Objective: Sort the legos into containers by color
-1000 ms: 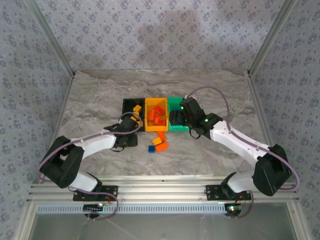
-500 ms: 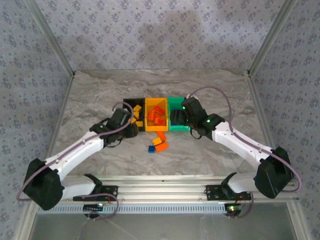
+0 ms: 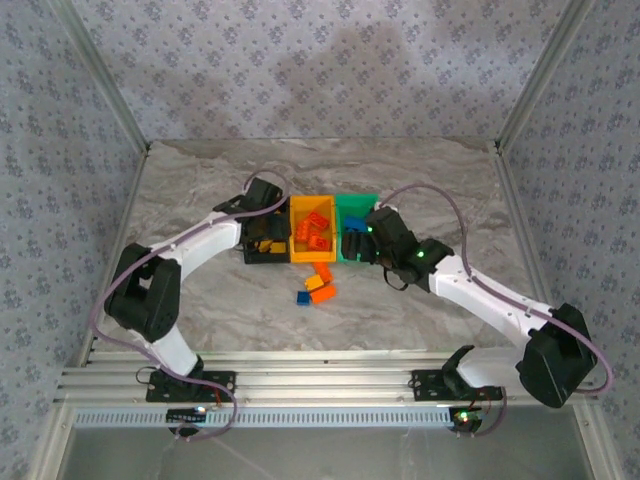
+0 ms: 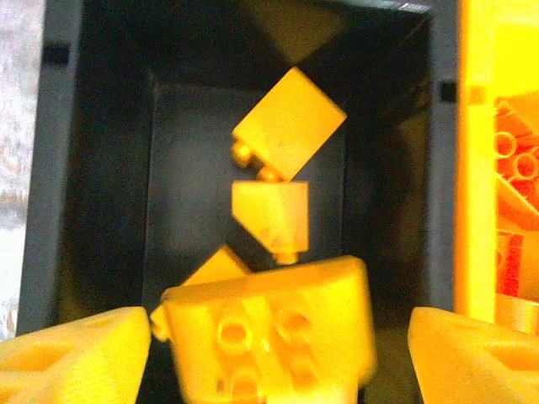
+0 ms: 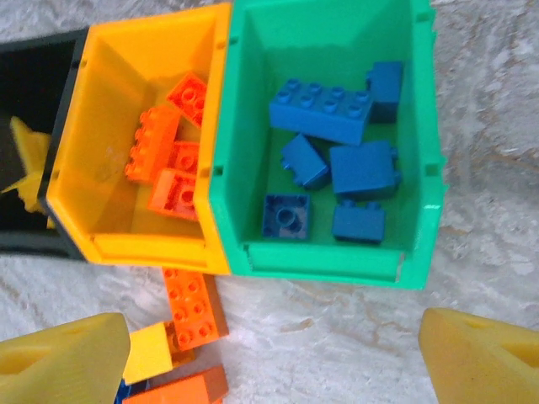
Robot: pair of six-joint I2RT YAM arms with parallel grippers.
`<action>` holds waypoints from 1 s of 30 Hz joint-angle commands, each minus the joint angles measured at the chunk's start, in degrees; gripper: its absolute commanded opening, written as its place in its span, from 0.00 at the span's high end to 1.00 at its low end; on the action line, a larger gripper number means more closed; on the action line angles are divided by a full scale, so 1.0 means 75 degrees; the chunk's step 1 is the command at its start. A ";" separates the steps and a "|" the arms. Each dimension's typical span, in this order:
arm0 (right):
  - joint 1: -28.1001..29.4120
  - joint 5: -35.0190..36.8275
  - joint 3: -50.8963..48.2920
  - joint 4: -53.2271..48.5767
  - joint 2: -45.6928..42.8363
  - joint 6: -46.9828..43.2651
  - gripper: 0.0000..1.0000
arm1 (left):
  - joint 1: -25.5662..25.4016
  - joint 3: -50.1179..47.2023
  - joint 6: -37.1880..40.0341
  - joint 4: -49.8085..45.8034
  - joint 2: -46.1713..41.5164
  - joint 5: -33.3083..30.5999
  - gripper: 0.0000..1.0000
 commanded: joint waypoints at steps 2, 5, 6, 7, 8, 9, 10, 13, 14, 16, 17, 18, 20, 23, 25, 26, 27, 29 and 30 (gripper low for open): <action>0.0529 -0.0152 -0.0273 -0.0002 0.0079 0.0096 0.06 | 0.0055 0.0527 -0.0032 0.0023 -0.0160 0.0360 0.08; 0.0827 -0.0191 -0.0336 0.0168 0.0366 0.0331 0.06 | 0.0048 0.0479 -0.0203 0.0063 -0.0666 0.0698 0.03; 0.0920 -0.0241 -0.0328 0.0274 0.0497 0.0325 0.06 | 0.0035 0.0364 -0.0288 0.0143 -0.0928 0.0874 0.00; 0.0983 -0.0264 -0.0322 0.0358 0.0649 0.0321 0.07 | 0.0000 0.0248 -0.0357 0.0200 -0.1173 0.1024 0.00; 0.1059 -0.0286 -0.0286 0.0440 0.0840 0.0327 0.08 | -0.0040 0.0067 -0.0431 0.0278 -0.1492 0.1167 0.00; 0.1118 -0.0331 -0.0249 0.0532 0.1034 0.0303 0.10 | -0.0109 -0.0116 -0.0501 0.0310 -0.1816 0.1238 0.00; 0.1163 -0.0356 -0.0202 0.0598 0.1220 0.0292 0.12 | -0.0203 -0.0287 -0.0531 0.0312 -0.2098 0.1259 0.00; 0.1386 -0.0363 0.0005 0.0801 0.1764 0.0253 0.17 | -0.0552 -0.1024 -0.0612 0.0194 -0.3156 0.1171 0.00; 0.1455 -0.0345 0.0068 0.0856 0.1893 0.0224 0.18 | -0.0634 -0.1296 -0.0656 0.0125 -0.3467 0.1120 0.00; 0.1579 -0.0328 0.0253 0.0871 0.2263 0.0216 0.18 | -0.0787 -0.1909 -0.0789 -0.0078 -0.4134 0.0964 0.00; 0.1628 -0.0306 0.0346 0.0853 0.2422 0.0219 0.18 | -0.0835 -0.2167 -0.0858 -0.0164 -0.4427 0.0907 0.00; 0.1679 -0.0256 0.0461 0.0816 0.2600 0.0217 0.18 | -0.0868 -0.2454 -0.0962 -0.0276 -0.4760 0.0849 0.00; 0.1768 -0.0090 0.0655 0.0671 0.2878 0.0213 0.18 | -0.0890 -0.3042 -0.1161 -0.0437 -0.5379 0.0776 0.00; 0.1819 -0.0168 0.0698 0.0752 0.3157 0.0228 0.19 | -0.0889 -0.3820 -0.1468 -0.0547 -0.6270 0.0728 0.00; 0.1849 -0.0359 0.0691 0.0838 0.3280 0.0234 0.20 | -0.0877 -0.4190 -0.1603 -0.0660 -0.6673 0.0684 0.00; 0.1873 -0.0444 0.0682 0.0835 0.3301 0.0236 0.21 | -0.0880 -0.4274 -0.1642 -0.0726 -0.6780 0.0647 0.00; 0.1938 -0.0499 0.0671 0.0805 0.3282 0.0253 0.22 | -0.0883 -0.4362 -0.1647 -0.0804 -0.6884 0.0608 0.00; 0.2087 -0.0618 0.0575 0.0759 0.3180 0.0339 0.23 | -0.0856 -0.4456 -0.1642 -0.0906 -0.6994 0.0570 0.00; 0.2169 -0.0740 0.0483 0.0751 0.3087 0.0408 0.23 | -0.0836 -0.4495 -0.1625 -0.0939 -0.7023 0.0564 0.00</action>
